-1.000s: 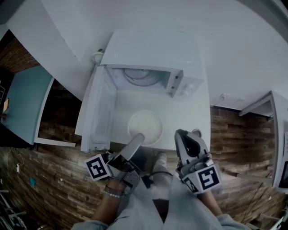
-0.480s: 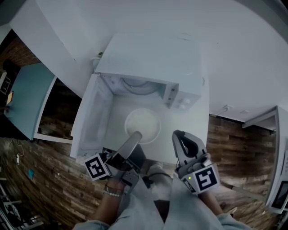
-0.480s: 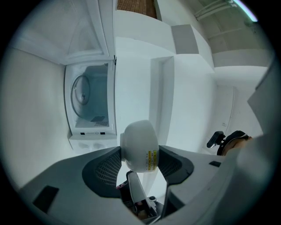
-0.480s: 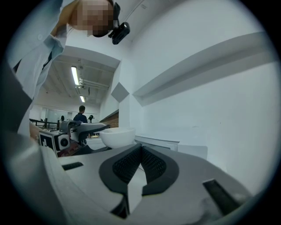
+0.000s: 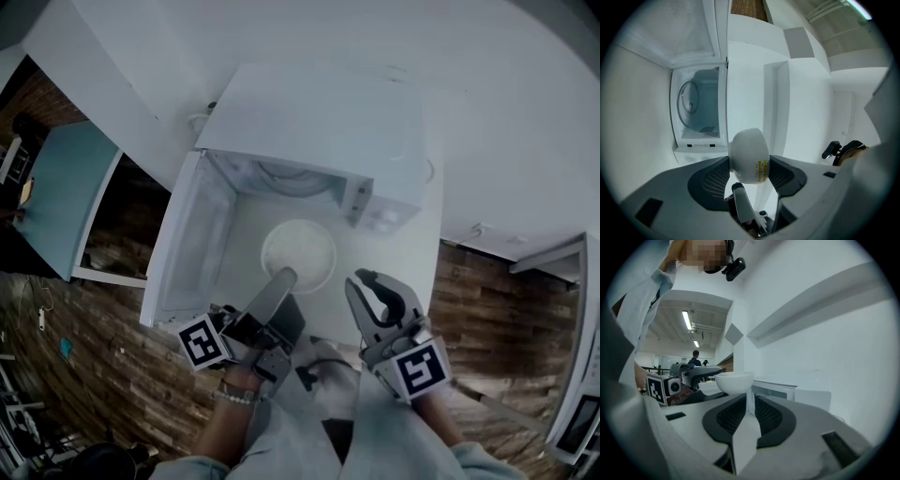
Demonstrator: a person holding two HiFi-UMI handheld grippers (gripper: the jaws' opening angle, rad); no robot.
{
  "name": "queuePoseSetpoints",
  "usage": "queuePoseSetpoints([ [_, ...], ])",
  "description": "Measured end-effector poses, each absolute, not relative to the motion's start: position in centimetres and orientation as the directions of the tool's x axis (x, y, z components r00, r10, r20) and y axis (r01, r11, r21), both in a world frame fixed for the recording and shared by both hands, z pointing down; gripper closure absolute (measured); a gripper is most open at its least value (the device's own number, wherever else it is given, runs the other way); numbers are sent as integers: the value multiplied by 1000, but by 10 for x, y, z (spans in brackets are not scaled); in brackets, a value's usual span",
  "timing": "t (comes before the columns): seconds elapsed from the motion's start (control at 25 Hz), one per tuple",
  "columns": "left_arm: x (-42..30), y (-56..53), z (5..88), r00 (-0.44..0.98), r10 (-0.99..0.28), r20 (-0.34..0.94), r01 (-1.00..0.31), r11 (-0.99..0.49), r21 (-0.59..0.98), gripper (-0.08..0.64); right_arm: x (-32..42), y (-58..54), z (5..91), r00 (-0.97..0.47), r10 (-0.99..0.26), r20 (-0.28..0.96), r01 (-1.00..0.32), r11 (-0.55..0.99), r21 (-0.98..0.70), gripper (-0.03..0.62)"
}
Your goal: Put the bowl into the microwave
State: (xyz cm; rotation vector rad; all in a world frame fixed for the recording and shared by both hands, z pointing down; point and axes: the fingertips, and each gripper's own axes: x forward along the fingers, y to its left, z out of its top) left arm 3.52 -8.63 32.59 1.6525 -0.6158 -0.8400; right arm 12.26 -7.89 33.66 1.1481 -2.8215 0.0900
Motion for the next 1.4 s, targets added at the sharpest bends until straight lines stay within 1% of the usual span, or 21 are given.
queuePoseSetpoints([
  [0.04, 35, -88, 326, 608, -766, -207, 33, -237, 971, 316, 120, -80, 337, -719, -686, 110, -691, 723, -16, 529],
  [0.12, 34, -93, 326, 605, -769, -207, 31, -236, 971, 316, 115, -82, 337, -730, -674, 113, -679, 734, -5, 500],
  [0.24, 33, -101, 327, 608, -768, -202, 25, -235, 972, 316, 109, -89, 337, -733, -670, 119, -676, 737, -10, 490],
  [0.28, 32, -103, 328, 611, -766, -199, 22, -235, 972, 316, 108, -91, 339, -732, -669, 126, -676, 737, -14, 461],
  [0.36, 32, -109, 330, 618, -762, -194, 17, -234, 972, 316, 105, -97, 342, -731, -669, 138, -676, 736, -14, 456],
  [0.52, 28, -120, 335, 626, -757, -187, 21, -223, 975, 316, 92, -106, 345, -751, -644, 147, -651, 759, 2, 393],
  [0.6, 26, -126, 338, 630, -755, -181, 22, -216, 976, 316, 84, -109, 346, -757, -635, 155, -642, 766, 4, 389],
  [0.68, 24, -131, 342, 636, -751, -175, 22, -209, 978, 316, 77, -113, 348, -757, -633, 161, -642, 767, -4, 373],
  [1.0, 13, -150, 364, 650, -744, -153, 20, -185, 983, 316, 57, -132, 366, -750, -625, 215, -644, 765, -21, 370],
  [1.16, 11, -158, 372, 660, -736, -151, 31, -174, 984, 316, 50, -139, 375, -750, -619, 236, -641, 767, -25, 333],
  [1.4, 8, -172, 389, 676, -724, -138, 37, -153, 987, 316, 41, -156, 392, -729, -630, 268, -664, 745, -55, 319],
])
